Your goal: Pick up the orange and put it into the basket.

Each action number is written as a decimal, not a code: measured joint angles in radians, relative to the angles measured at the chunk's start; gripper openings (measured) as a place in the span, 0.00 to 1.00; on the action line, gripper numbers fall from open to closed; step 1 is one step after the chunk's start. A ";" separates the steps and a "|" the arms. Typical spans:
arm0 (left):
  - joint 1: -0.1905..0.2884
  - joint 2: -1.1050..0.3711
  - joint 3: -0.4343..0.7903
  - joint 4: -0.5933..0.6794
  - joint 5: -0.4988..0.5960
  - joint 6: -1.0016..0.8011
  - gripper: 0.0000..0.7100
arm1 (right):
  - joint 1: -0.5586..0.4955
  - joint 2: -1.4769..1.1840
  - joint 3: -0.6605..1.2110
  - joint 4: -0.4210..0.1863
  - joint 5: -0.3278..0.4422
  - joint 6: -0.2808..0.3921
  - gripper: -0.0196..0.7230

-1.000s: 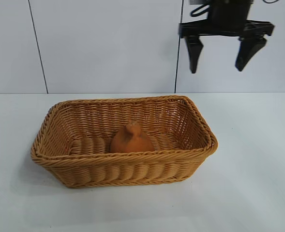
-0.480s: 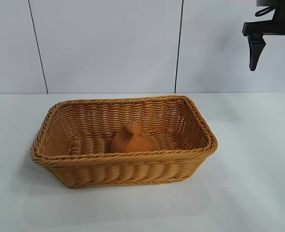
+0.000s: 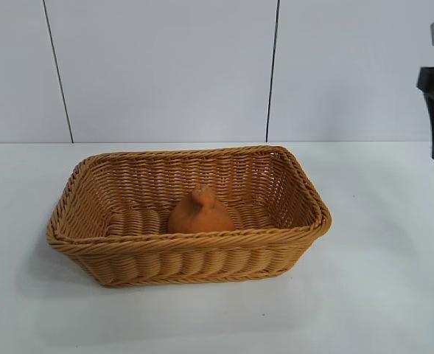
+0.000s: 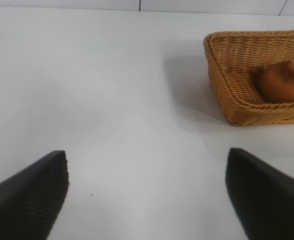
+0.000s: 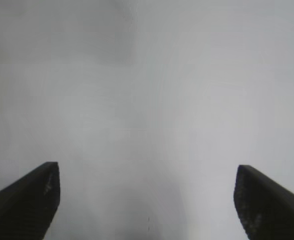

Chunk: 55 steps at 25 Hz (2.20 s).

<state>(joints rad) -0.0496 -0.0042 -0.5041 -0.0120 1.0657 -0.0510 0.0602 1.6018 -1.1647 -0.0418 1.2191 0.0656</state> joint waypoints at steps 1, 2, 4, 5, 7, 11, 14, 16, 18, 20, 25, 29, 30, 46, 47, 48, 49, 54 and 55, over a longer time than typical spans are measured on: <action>0.000 0.000 0.000 0.000 0.000 0.000 0.86 | 0.000 -0.056 0.075 0.001 0.000 -0.001 0.90; 0.000 0.000 0.000 0.000 0.000 0.000 0.86 | 0.000 -0.097 0.128 0.001 0.000 -0.002 0.90; 0.000 0.000 0.000 0.000 0.000 0.000 0.86 | 0.000 -0.193 0.247 0.001 -0.002 -0.003 0.90; 0.000 0.000 0.000 0.000 0.000 0.000 0.86 | 0.000 -0.234 0.302 0.001 -0.012 -0.003 0.90; 0.000 0.000 0.000 0.000 0.000 0.000 0.86 | 0.000 -0.320 0.385 0.001 -0.046 -0.003 0.90; 0.000 0.000 0.000 0.000 0.000 0.000 0.86 | 0.000 -0.499 0.533 0.003 -0.125 -0.004 0.90; 0.000 0.000 0.000 0.000 0.000 0.000 0.86 | 0.000 -0.644 0.612 0.012 -0.198 -0.020 0.90; 0.000 0.000 0.000 0.000 0.000 0.000 0.86 | 0.000 -0.743 0.644 0.026 -0.212 -0.050 0.90; 0.000 0.000 0.000 0.000 0.000 0.000 0.86 | 0.000 -0.835 0.659 0.034 -0.210 -0.084 0.90; 0.000 0.000 0.000 0.000 0.000 0.000 0.86 | 0.000 -0.917 0.670 0.042 -0.202 -0.101 0.90; 0.000 0.000 0.000 0.000 0.000 0.000 0.86 | 0.000 -1.074 0.674 0.047 -0.199 -0.109 0.90; 0.000 0.000 0.000 0.000 0.000 0.000 0.86 | 0.000 -1.218 0.674 0.048 -0.199 -0.111 0.90; 0.000 0.000 0.000 0.000 0.000 0.000 0.86 | 0.000 -1.253 0.674 0.048 -0.199 -0.111 0.90; 0.000 0.000 0.000 0.000 0.000 0.000 0.86 | 0.000 -1.606 0.676 0.042 -0.197 -0.112 0.90; 0.000 0.000 0.000 0.000 0.000 0.000 0.86 | 0.000 -1.607 0.676 0.042 -0.197 -0.112 0.90; 0.000 0.000 0.000 0.000 0.000 0.000 0.86 | 0.000 -1.608 0.676 0.042 -0.197 -0.112 0.90; 0.000 0.000 0.000 0.000 0.000 0.000 0.86 | 0.000 -1.608 0.676 0.042 -0.197 -0.112 0.90; 0.000 0.000 0.000 0.000 0.000 0.000 0.86 | 0.000 -1.608 0.676 0.042 -0.197 -0.112 0.90; 0.000 0.000 0.000 0.000 0.000 0.000 0.86 | 0.000 -1.608 0.676 0.042 -0.197 -0.112 0.90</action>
<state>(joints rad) -0.0496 -0.0042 -0.5041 -0.0120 1.0657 -0.0510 0.0602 -0.0059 -0.4889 0.0000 1.0217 -0.0465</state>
